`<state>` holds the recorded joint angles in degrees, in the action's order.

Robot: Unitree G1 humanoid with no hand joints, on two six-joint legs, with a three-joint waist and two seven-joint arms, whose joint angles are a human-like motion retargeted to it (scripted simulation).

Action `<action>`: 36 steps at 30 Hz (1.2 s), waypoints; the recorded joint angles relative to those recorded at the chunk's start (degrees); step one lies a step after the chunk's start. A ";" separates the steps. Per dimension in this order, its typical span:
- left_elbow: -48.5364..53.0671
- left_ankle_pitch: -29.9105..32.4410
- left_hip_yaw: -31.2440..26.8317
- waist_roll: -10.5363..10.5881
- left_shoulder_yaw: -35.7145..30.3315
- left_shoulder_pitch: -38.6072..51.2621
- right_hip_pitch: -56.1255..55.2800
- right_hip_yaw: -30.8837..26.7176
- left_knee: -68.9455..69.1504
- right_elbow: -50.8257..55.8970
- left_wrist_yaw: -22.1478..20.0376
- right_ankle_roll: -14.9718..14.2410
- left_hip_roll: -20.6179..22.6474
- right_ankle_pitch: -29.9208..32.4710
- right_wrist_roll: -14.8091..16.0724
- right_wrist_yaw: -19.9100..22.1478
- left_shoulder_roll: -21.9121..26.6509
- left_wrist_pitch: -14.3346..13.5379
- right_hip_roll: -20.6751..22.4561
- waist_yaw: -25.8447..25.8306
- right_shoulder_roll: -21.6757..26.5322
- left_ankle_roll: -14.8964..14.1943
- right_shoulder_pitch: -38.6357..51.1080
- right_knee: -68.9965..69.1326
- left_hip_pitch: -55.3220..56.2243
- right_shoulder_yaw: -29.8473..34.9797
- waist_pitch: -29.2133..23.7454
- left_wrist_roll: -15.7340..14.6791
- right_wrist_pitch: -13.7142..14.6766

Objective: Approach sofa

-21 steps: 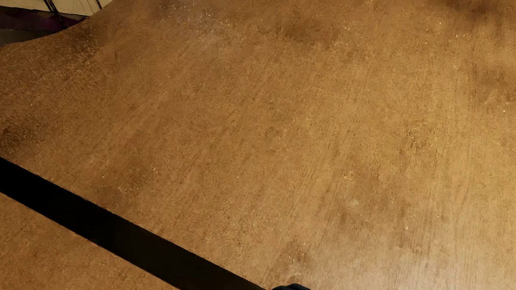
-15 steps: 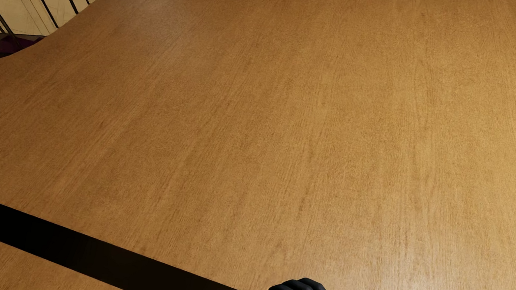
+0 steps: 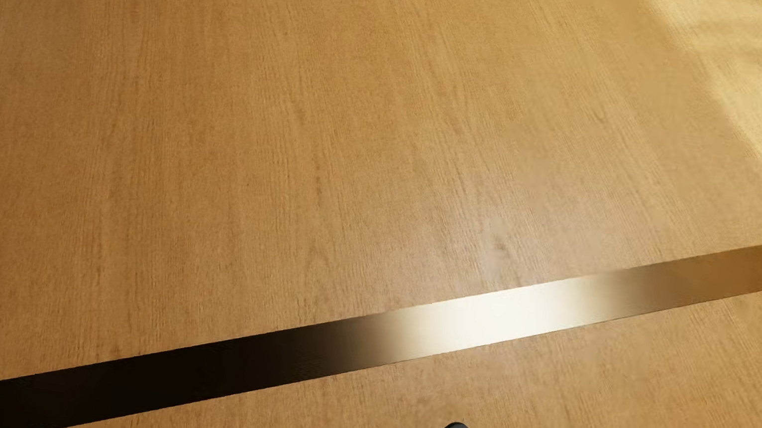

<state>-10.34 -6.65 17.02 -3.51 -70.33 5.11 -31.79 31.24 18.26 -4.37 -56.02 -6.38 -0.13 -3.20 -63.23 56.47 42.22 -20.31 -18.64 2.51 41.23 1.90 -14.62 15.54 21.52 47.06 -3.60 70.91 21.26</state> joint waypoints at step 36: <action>0.01 1.40 -19.44 12.17 11.36 -7.72 25.32 -28.24 16.07 4.08 3.27 12.57 -5.36 -11.95 10.73 -0.01 3.62 0.03 32.63 -3.12 -1.79 -3.33 -0.97 5.88 9.44 4.07 1.91 3.04 -2.13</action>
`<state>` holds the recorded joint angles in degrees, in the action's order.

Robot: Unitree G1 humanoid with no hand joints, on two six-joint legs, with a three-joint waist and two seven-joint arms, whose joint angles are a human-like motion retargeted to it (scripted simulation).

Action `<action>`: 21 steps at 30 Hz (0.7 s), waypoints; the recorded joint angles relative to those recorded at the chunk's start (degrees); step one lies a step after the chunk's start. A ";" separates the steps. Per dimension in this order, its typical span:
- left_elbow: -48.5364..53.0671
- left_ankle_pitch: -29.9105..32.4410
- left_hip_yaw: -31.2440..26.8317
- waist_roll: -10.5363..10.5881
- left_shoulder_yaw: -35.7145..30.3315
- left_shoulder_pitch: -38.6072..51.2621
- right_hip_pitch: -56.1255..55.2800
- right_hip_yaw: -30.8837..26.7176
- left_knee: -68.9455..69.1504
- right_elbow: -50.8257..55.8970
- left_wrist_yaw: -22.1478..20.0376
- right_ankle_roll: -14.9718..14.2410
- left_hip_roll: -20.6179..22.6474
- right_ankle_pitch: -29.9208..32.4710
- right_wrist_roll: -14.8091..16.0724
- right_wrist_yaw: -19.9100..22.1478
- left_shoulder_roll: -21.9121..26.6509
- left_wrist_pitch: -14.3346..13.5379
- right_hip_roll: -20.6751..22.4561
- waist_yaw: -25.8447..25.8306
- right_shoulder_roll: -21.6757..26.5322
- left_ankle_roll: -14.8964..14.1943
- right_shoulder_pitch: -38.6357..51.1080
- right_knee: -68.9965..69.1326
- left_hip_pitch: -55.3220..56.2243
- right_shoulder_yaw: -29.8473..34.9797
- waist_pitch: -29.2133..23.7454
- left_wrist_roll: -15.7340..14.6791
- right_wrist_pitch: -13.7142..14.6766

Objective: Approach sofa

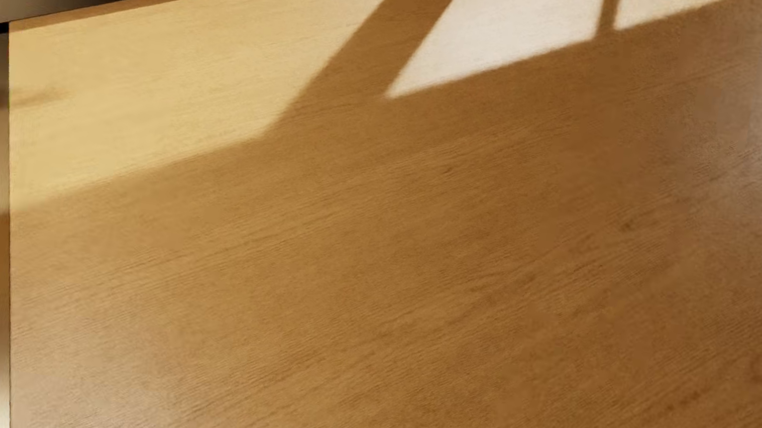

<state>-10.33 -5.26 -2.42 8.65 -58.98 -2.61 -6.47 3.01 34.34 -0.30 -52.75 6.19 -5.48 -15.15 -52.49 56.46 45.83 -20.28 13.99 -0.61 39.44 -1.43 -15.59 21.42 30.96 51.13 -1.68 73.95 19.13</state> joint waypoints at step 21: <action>0.49 -3.45 12.58 -12.48 -9.11 10.55 -15.92 -6.03 -9.36 -6.08 1.63 -20.40 10.51 17.92 0.67 0.00 -3.78 -3.15 -14.18 5.17 4.52 4.75 0.62 50.34 -13.10 -1.35 0.32 -4.69 2.17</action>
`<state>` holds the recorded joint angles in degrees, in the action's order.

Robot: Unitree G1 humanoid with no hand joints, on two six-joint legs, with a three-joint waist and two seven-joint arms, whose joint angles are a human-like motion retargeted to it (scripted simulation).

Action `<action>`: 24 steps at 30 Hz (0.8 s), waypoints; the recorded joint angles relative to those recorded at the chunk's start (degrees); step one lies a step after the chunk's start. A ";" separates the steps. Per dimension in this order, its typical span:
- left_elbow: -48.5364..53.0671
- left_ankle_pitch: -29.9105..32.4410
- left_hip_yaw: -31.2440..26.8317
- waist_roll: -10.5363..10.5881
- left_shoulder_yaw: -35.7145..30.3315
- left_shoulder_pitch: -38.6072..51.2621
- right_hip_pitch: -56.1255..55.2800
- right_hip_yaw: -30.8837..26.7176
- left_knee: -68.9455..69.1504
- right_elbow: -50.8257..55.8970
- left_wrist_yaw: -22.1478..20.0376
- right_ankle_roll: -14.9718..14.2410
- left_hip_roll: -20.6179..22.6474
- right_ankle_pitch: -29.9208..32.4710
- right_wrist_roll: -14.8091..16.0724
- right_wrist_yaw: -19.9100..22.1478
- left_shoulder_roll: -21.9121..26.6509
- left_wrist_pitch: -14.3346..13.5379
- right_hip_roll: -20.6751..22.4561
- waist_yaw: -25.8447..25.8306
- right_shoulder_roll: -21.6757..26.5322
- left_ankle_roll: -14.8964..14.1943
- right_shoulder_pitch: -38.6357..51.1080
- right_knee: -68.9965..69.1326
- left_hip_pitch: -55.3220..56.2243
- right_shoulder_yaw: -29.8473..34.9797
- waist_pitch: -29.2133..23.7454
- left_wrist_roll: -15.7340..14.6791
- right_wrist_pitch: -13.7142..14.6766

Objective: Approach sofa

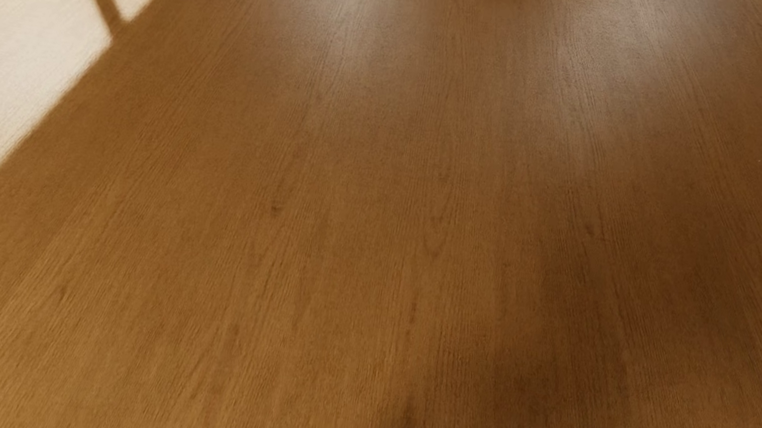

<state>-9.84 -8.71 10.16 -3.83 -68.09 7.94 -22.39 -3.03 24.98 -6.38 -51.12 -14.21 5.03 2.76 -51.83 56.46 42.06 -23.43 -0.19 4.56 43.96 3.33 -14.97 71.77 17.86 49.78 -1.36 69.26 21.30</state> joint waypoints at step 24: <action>2.96 14.13 -12.24 9.55 4.78 -7.29 5.76 16.95 45.74 3.26 3.94 15.16 -16.02 -15.38 -5.40 -0.02 6.17 1.08 4.02 -5.21 -9.56 -8.39 -2.97 -45.77 4.19 -7.33 -0.06 -5.06 1.25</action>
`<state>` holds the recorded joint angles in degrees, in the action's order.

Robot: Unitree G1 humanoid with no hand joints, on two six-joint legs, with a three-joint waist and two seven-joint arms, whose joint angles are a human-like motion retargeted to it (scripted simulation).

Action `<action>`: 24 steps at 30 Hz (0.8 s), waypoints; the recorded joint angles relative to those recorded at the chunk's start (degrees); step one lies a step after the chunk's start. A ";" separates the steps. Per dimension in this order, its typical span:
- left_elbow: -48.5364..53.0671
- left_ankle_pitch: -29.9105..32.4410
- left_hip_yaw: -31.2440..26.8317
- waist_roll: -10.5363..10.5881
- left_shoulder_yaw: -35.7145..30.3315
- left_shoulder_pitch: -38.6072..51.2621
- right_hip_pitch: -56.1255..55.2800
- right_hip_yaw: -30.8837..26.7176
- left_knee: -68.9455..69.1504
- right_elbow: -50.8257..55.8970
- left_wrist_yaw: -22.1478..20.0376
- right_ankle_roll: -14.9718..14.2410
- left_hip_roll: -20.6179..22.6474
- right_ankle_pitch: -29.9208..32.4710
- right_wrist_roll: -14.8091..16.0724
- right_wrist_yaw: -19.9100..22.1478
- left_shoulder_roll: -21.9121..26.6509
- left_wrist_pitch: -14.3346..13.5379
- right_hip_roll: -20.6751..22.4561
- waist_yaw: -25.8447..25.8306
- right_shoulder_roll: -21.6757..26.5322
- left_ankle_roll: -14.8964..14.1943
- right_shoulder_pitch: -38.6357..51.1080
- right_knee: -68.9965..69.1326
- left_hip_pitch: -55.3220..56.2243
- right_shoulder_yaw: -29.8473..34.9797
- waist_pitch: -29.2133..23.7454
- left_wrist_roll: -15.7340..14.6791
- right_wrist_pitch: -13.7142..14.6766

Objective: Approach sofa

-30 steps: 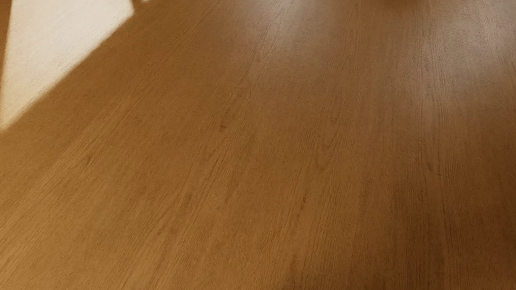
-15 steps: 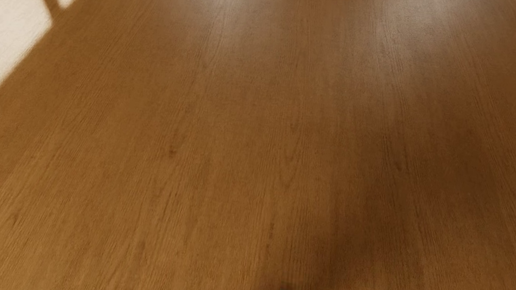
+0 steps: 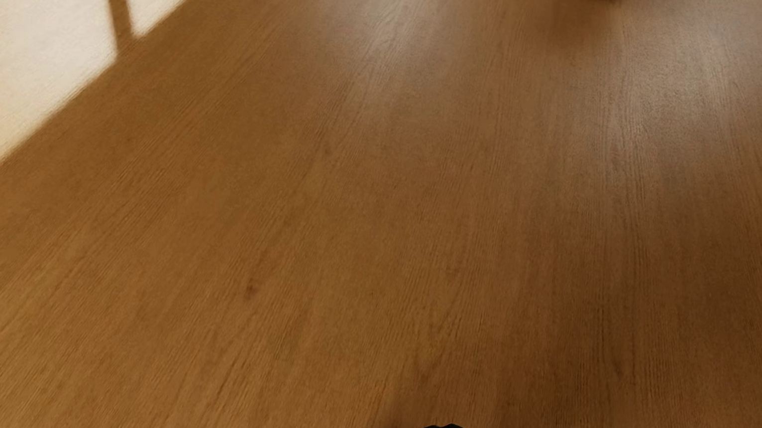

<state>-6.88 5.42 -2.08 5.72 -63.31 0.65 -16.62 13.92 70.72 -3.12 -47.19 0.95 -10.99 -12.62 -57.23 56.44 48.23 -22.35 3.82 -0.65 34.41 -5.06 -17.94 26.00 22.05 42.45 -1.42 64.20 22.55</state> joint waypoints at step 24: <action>-3.65 -17.69 10.80 -11.94 4.53 -0.90 -11.92 -14.30 -44.36 -1.57 -4.81 -9.56 17.19 17.31 0.78 0.03 -9.02 -3.66 -15.48 2.95 8.96 7.88 3.18 46.58 -8.41 5.36 -0.92 2.24 -1.90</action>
<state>-10.53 -12.27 8.72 -6.22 -58.78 -0.25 -28.54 -0.38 26.35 -4.68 -52.00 -8.61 6.19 4.68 -56.45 56.47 39.21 -26.00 -11.65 2.30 43.36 2.82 -14.75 72.58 13.63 47.81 -2.34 66.44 20.65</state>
